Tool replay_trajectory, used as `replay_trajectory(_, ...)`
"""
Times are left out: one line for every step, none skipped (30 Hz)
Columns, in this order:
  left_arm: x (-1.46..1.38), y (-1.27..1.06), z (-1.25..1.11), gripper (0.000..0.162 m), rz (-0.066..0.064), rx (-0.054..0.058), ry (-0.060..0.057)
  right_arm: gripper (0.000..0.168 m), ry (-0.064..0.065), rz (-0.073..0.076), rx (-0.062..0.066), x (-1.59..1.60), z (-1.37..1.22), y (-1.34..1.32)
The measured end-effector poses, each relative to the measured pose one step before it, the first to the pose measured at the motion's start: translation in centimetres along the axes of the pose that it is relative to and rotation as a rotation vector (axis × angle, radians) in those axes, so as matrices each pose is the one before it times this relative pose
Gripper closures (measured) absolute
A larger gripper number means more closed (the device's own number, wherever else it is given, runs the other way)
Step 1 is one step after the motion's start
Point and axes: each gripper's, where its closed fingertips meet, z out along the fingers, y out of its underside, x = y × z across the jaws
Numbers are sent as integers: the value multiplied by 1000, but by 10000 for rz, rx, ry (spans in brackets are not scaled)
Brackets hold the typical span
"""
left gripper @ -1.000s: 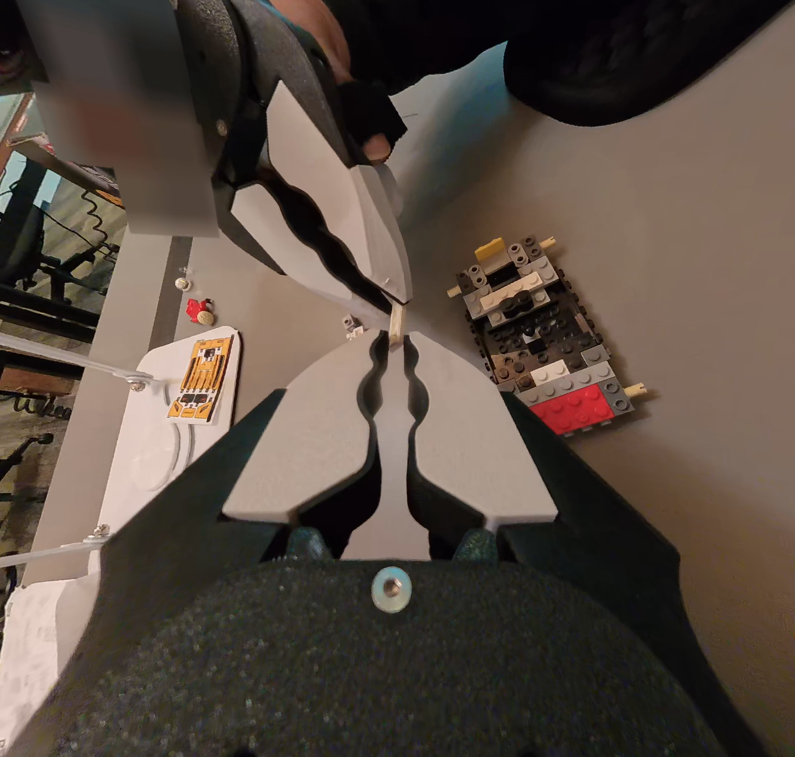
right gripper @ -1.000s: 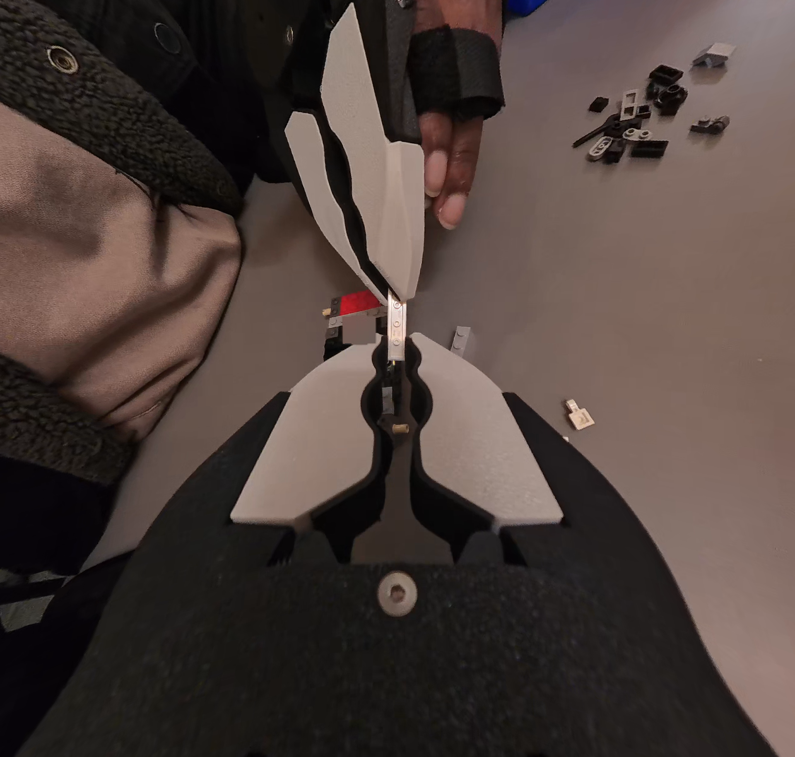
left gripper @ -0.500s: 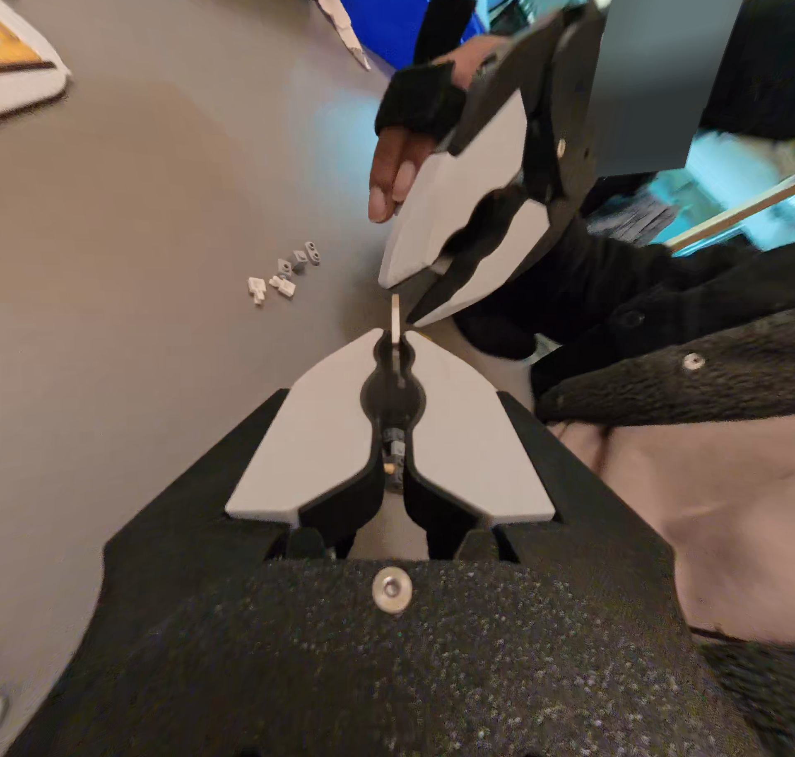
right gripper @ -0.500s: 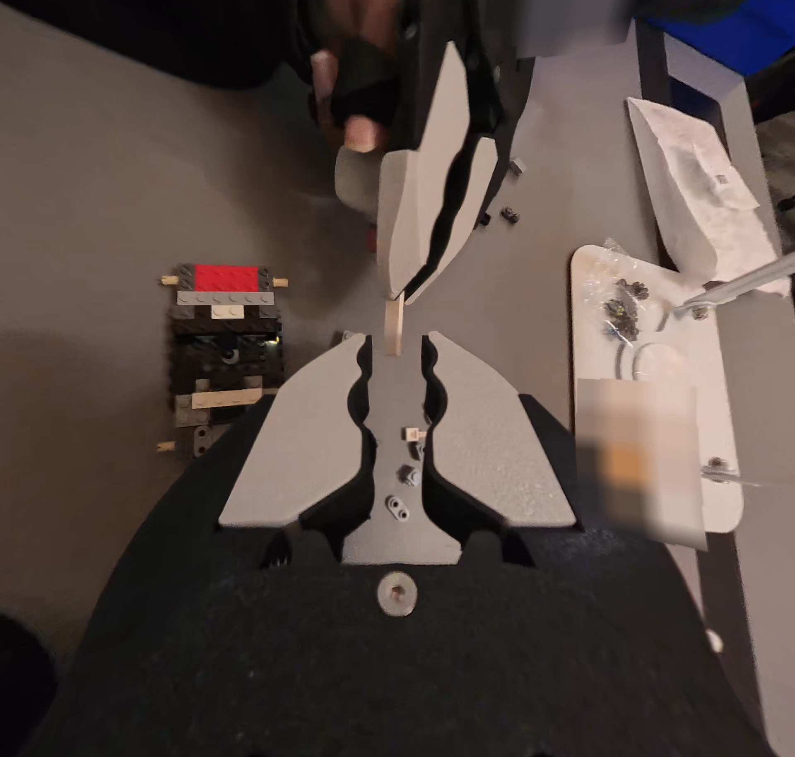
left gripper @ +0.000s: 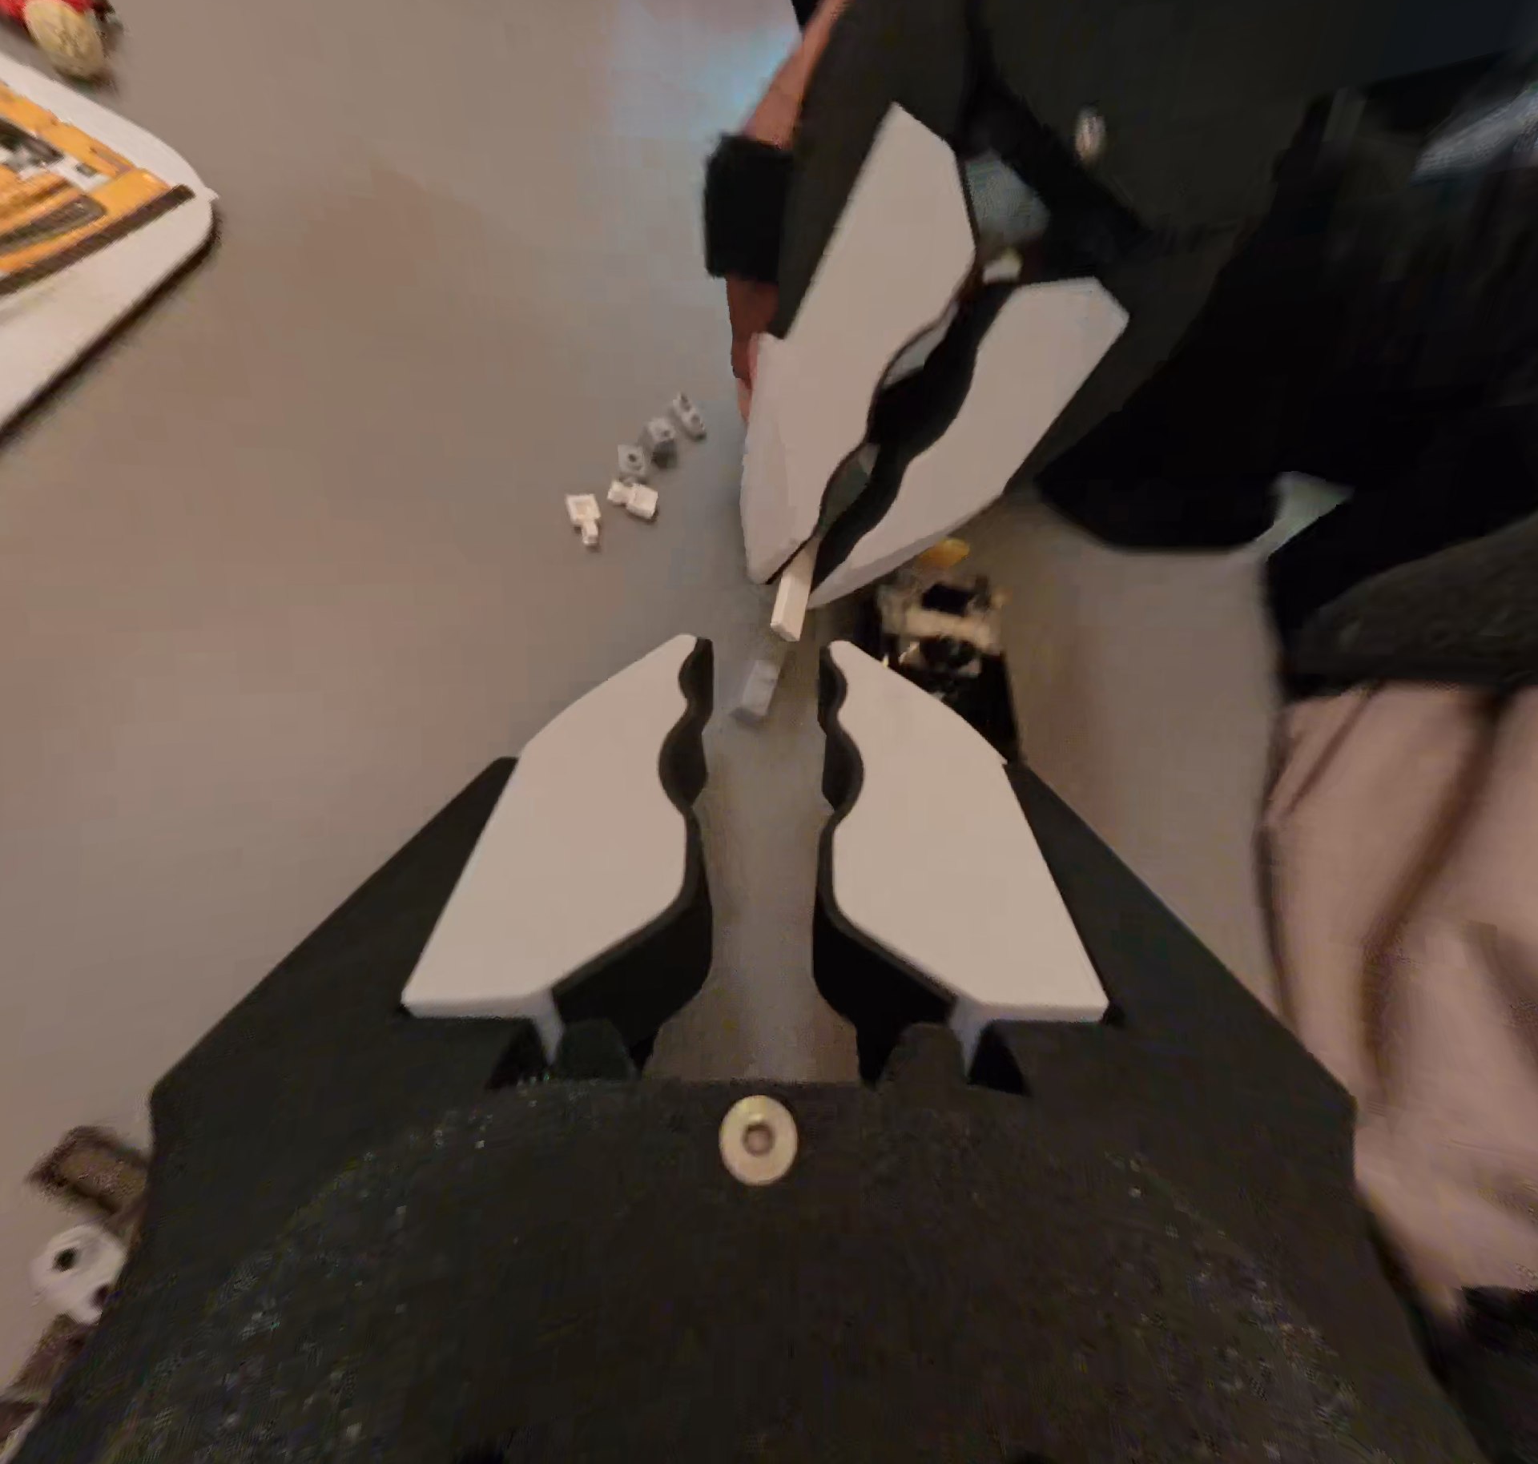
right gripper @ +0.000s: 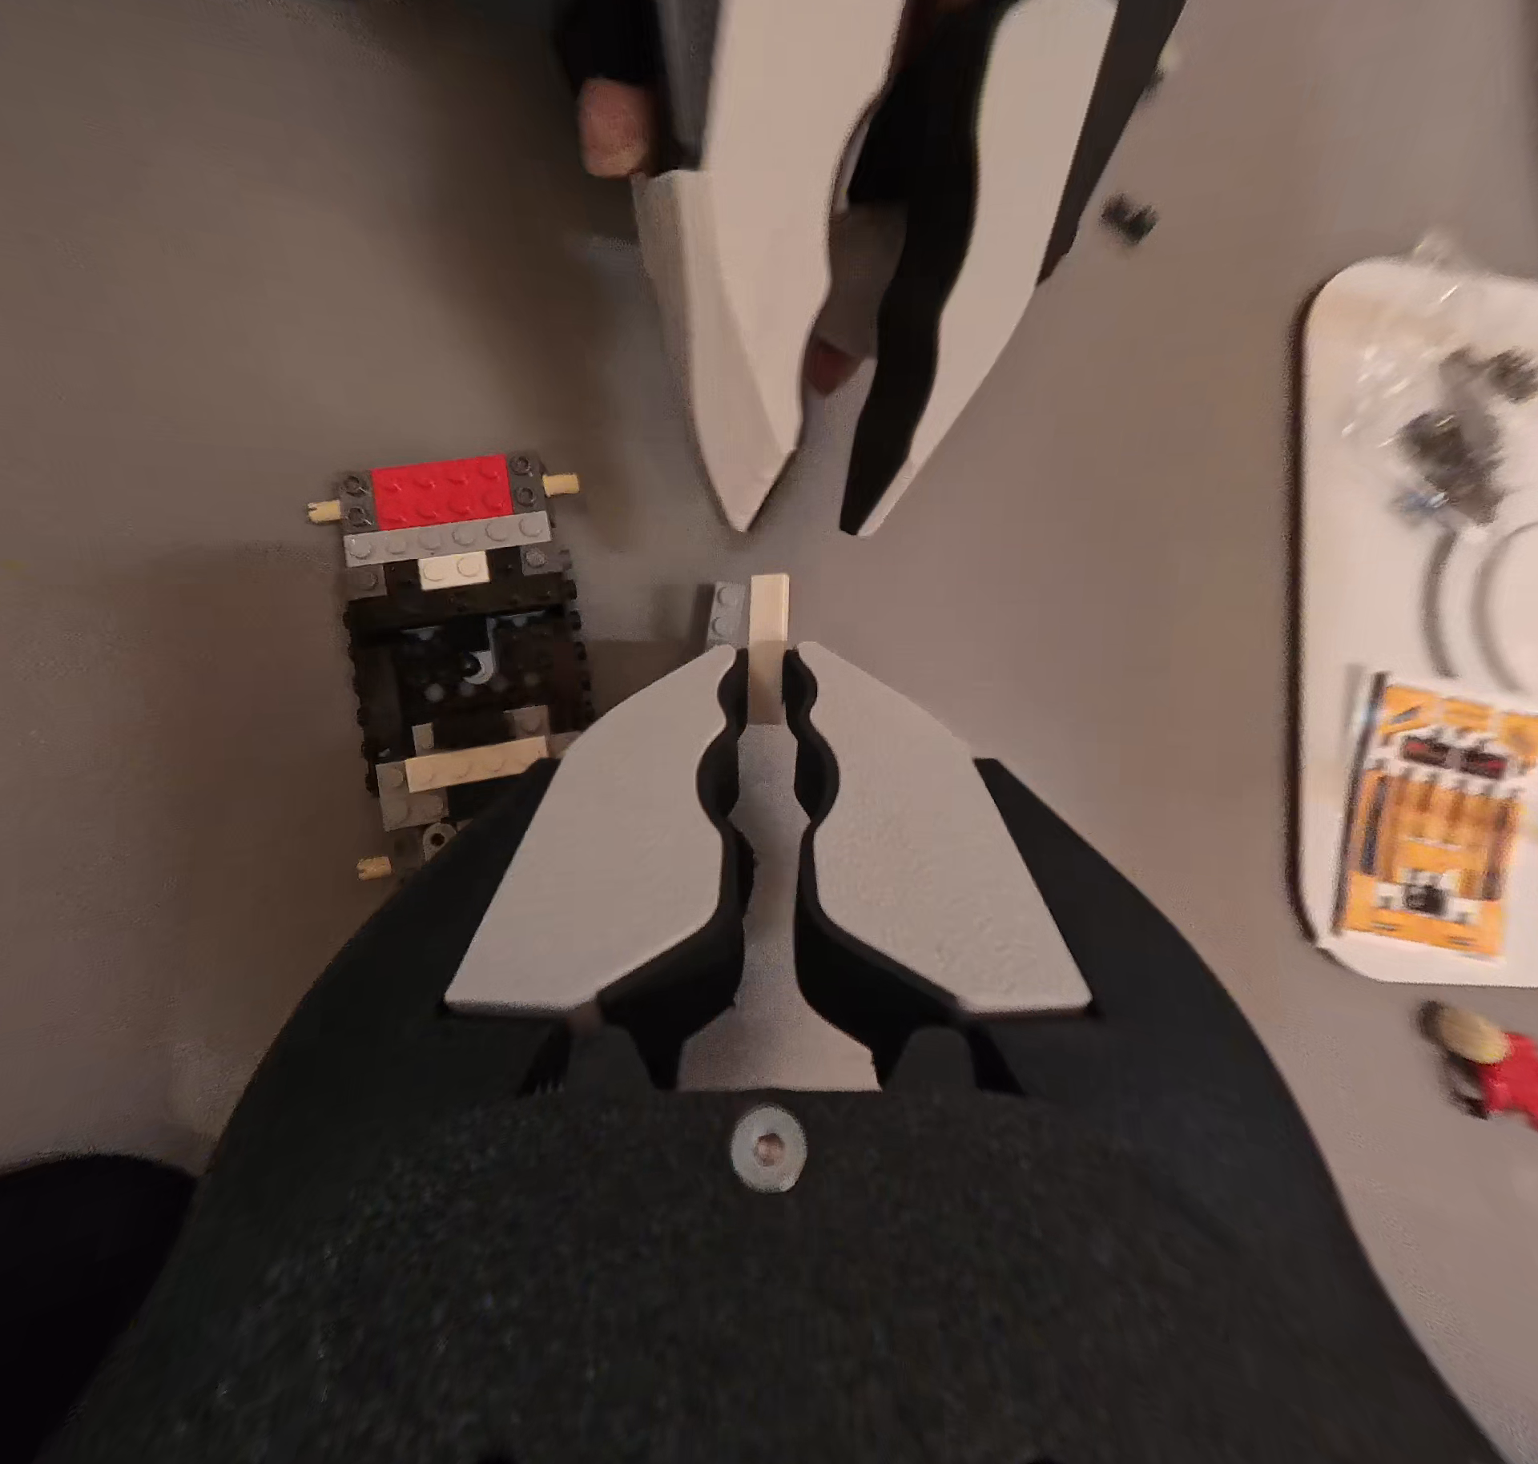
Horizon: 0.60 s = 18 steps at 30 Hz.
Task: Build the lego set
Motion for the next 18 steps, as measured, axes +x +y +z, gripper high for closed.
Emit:
replay_trajectory(-172,655,284,137,609,-443,-333,161,-130,256,-235,-122,383,339)
replay_trajectory(-178,707,346,136,513,-458,-311,161,-200,232,-183,-243,331,261)
replay_trajectory(-66,675,385,134,434,-432,-208,161,-225,211,-143,-287,285,191)
replay_trajectory(59,528,385,134,384,-332,-109,161,-160,174,-111,-206,236,138)
replay_trajectory(65,369,344,133,316,-237,-102,161,-15,153,-65,-10,188,54)
replay_trajectory(58,252,291,132,251,-174,-92,161,-44,153,-53,-52,137,35)
replay_trajectory(82,80,219,132,198,-78,-57,161,-53,134,-68,-63,106,45)
replay_trajectory(18,-28,162,132,148,-6,-83,161,-9,98,-52,-21,65,32)
replay_trajectory(-95,-23,134,133,104,-25,-134,161,-19,84,-45,-32,43,28)
replay_trajectory(-55,-22,98,133,104,-22,-101,161,-39,68,-57,-69,51,54)
replay_trajectory(5,-66,69,134,103,27,-57,161,-13,48,-49,-44,48,40)
replay_trajectory(27,-81,47,135,70,34,-35,161,15,86,-76,25,47,77)
replay_trajectory(22,-86,48,136,57,34,-28,161,-15,65,-28,-8,56,20)
replay_trajectory(-19,-68,53,137,68,20,-68,161,-47,51,20,-77,34,-43)
replay_trajectory(0,-13,74,139,96,-11,-54,161,22,83,-14,47,31,-22)
replay_trajectory(2,-17,61,140,105,-9,-61,161,15,101,-7,48,15,-20)
replay_trajectory(28,-63,40,141,94,27,-33,161,-20,82,-13,-6,21,-6)
replay_trajectory(94,-71,29,142,57,30,19,161,-8,39,8,-6,3,-10)
